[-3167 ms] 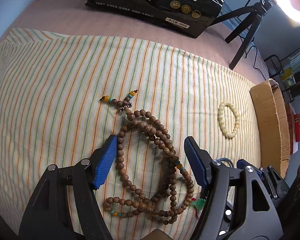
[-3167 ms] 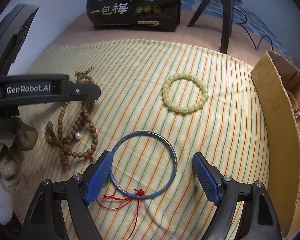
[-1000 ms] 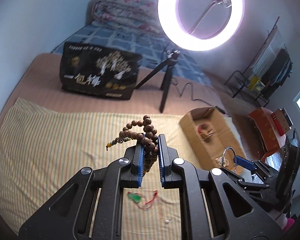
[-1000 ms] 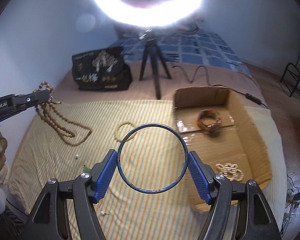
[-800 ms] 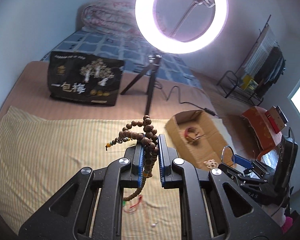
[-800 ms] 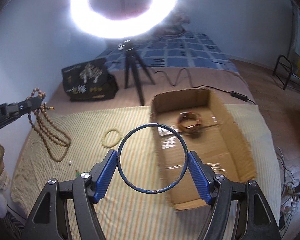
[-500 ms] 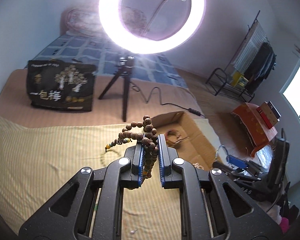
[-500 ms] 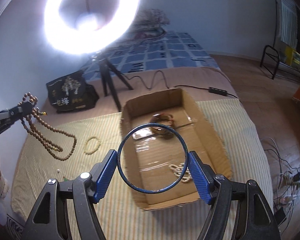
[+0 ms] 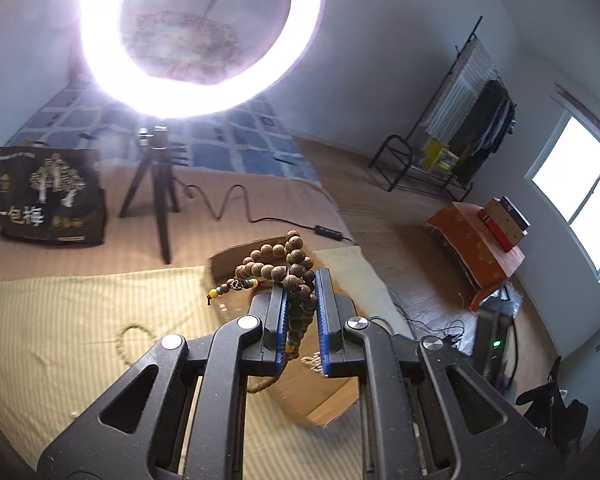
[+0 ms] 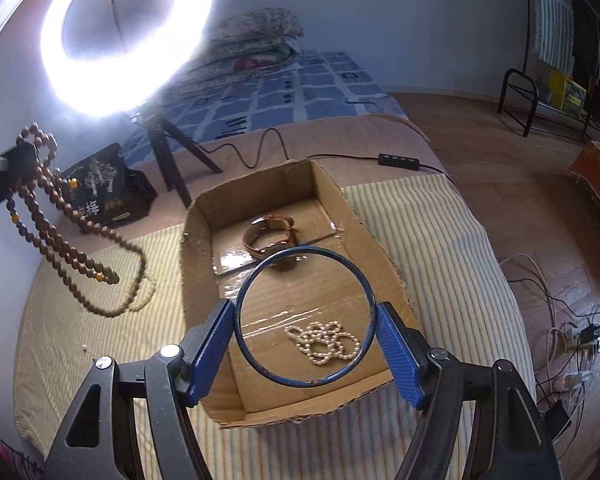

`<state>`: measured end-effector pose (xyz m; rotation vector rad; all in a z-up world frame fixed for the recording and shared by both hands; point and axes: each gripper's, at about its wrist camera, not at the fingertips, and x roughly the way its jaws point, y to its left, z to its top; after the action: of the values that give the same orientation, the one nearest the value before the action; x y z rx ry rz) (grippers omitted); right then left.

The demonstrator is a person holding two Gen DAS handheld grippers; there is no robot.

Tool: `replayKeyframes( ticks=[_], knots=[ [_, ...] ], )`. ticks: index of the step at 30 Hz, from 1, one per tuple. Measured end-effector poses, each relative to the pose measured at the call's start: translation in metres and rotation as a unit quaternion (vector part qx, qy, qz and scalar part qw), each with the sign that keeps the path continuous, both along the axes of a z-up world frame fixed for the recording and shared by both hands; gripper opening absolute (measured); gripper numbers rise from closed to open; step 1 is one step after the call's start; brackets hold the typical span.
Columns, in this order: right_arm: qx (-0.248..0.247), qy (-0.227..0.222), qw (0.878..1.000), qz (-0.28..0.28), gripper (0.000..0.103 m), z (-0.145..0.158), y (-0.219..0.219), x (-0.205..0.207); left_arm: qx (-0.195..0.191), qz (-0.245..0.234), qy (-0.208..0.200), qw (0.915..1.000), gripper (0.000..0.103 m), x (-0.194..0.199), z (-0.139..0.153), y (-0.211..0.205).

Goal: Organize jewelry
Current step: 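Carry the mala with the left tool while the right tool carries the bangle over the box, then open the left tool to drop the mala while the right tool releases the bangle into the box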

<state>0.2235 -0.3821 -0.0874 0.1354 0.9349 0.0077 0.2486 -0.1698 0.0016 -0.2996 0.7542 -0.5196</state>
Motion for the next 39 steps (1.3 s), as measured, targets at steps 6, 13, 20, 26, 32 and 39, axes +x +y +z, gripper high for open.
replayKeyframes(
  ticks=[6,13,20,26,32,39],
  knots=[
    [-0.001,0.012,1.0,-0.012,0.073,-0.012,-0.012,0.003,-0.018,-0.017,0.009,0.9997,0.011,0.01,-0.007,-0.026],
    [-0.002,0.025,1.0,-0.017,0.073,-0.024,-0.022,0.002,-0.022,-0.037,0.029,0.9987,0.011,0.023,-0.027,-0.05],
    [-0.008,0.041,0.999,-0.018,0.073,-0.034,-0.028,0.004,0.002,-0.031,0.052,0.9982,0.011,0.033,-0.05,-0.062],
    [-0.024,0.048,0.999,-0.011,0.073,-0.04,-0.024,0.005,0.021,-0.024,0.07,0.9971,0.011,0.04,-0.068,-0.062],
    [-0.04,0.049,0.998,-0.005,0.075,-0.038,-0.017,0.006,0.036,-0.025,0.08,0.9958,0.011,0.041,-0.074,-0.06],
    [-0.052,0.039,0.998,-0.002,0.08,-0.027,-0.012,0.002,0.045,-0.019,0.078,0.9958,0.015,0.039,-0.07,-0.051]
  ],
)
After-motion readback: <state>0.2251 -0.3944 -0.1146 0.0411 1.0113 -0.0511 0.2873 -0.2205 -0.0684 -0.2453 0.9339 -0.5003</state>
